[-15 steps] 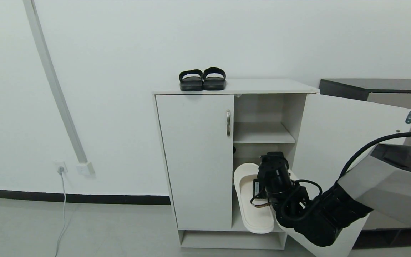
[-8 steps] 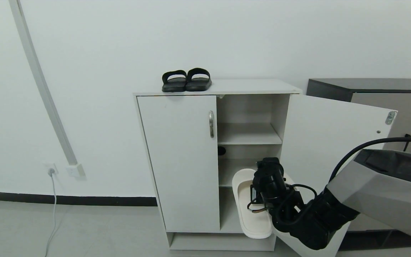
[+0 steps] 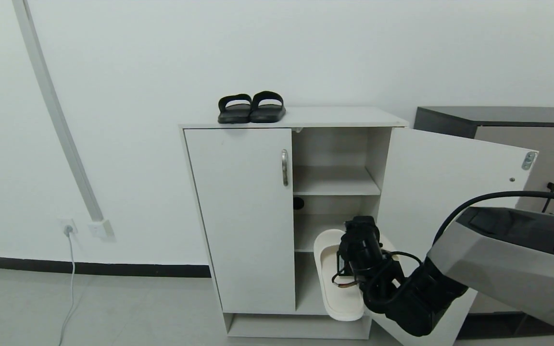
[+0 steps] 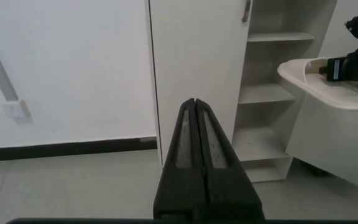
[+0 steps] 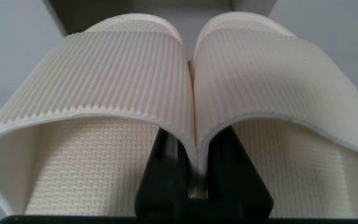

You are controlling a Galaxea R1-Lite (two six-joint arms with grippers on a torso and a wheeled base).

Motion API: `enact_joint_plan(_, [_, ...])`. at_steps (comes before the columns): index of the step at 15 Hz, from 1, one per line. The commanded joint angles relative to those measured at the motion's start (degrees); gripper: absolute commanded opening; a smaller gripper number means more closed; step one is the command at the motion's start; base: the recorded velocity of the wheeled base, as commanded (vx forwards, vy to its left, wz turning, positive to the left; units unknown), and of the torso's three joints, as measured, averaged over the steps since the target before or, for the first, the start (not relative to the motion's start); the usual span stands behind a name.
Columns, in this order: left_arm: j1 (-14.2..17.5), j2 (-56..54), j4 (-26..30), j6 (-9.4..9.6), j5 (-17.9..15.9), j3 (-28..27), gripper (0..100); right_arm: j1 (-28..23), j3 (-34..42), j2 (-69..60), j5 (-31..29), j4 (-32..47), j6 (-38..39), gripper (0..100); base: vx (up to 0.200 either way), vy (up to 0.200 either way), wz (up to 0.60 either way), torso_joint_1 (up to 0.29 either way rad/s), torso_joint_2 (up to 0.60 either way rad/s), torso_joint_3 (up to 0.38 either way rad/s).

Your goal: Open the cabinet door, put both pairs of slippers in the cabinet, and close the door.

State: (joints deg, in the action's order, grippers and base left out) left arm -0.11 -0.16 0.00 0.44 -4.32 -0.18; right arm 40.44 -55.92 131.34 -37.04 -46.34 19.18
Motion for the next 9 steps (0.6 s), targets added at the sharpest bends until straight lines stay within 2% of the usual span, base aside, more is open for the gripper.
enact_joint_plan(1, [0.0,0.2,0.0,0.00,0.0,0.0,0,0.3,-0.1,0.9,0.0,-0.2,0.0,0,0.000,0.000,0.00,0.000,0.00,0.000])
enact_joint_plan(6, [0.0,0.2,0.0,0.09,0.0,0.0,0,1.3,0.2,2.2,0.6,-1.9,-0.1,0,0.000,0.000,0.00,0.000,0.00,-0.010])
enact_joint_plan(9, [0.0,0.2,0.0,0.09,0.0,0.0,0,2.2,-1.7,3.2,3.0,-1.9,-1.9,0,0.000,0.000,0.00,0.004,0.00,-0.144])
